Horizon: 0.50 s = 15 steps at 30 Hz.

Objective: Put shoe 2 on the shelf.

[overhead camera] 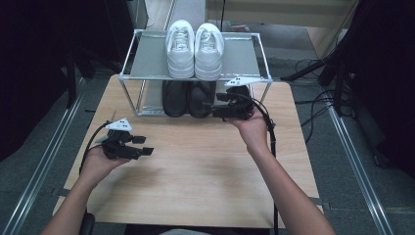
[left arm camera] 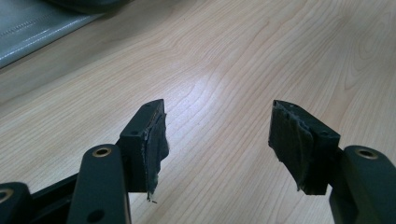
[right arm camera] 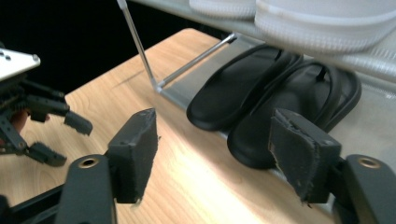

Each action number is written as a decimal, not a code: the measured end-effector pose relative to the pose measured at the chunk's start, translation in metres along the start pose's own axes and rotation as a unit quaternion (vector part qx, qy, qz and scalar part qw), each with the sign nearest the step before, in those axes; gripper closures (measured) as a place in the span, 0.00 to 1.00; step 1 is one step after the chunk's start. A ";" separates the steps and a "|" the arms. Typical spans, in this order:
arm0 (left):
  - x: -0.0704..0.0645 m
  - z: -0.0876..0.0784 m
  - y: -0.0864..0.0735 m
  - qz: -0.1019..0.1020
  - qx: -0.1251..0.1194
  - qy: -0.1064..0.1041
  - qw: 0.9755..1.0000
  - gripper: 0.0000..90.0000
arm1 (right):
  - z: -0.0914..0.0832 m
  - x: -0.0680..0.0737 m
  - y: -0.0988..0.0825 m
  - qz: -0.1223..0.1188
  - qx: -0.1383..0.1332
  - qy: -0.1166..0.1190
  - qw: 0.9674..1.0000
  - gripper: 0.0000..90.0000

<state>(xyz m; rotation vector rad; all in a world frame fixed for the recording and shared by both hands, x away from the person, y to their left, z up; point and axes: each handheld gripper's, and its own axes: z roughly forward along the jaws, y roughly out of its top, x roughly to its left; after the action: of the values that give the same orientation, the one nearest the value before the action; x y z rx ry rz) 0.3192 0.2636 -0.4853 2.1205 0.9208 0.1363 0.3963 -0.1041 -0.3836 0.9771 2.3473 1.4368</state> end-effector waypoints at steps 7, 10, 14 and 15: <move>-0.001 0.003 -0.001 0.000 0.005 -0.001 1.000 0.41 | -0.002 -0.002 -0.022 -0.003 0.003 -0.003 1.000 0.37; -0.001 0.004 -0.001 -0.008 0.002 -0.003 1.000 0.40 | -0.004 -0.003 -0.033 0.006 0.002 0.003 1.000 0.37; -0.002 0.006 0.000 -0.026 -0.003 0.007 1.000 0.40 | -0.007 -0.004 -0.048 0.011 0.000 0.002 1.000 0.35; -0.003 0.006 0.000 -0.030 -0.001 0.010 1.000 0.40 | -0.008 -0.006 -0.052 0.010 0.003 0.008 1.000 0.31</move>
<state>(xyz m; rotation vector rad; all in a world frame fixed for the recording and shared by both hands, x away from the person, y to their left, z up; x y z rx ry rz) 0.3198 0.2575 -0.4887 2.0905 0.9931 0.1278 0.3746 -0.1291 -0.4246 0.9959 2.3611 1.4522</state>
